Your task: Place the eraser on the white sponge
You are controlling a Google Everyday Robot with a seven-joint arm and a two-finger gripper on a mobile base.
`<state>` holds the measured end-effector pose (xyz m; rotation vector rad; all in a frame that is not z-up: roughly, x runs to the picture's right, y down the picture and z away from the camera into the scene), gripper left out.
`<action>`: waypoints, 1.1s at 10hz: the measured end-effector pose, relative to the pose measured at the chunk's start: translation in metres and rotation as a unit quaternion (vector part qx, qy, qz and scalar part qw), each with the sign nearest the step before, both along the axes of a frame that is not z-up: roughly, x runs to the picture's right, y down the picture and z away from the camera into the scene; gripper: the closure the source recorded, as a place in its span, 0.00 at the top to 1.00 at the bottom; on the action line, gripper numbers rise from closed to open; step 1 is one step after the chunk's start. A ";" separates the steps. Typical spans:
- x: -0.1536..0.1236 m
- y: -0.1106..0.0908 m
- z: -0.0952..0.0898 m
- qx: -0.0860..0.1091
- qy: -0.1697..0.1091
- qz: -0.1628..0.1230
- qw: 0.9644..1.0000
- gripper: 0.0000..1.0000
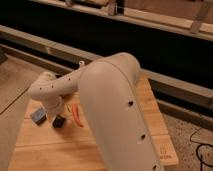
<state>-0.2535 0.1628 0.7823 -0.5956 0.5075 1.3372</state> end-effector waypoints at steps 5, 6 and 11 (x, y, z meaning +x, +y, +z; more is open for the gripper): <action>-0.011 -0.008 -0.001 0.013 -0.028 -0.026 0.999 0.01; -0.010 -0.017 -0.007 0.024 -0.025 -0.030 0.999 0.00; -0.012 -0.096 -0.081 0.149 0.000 -0.071 0.986 0.00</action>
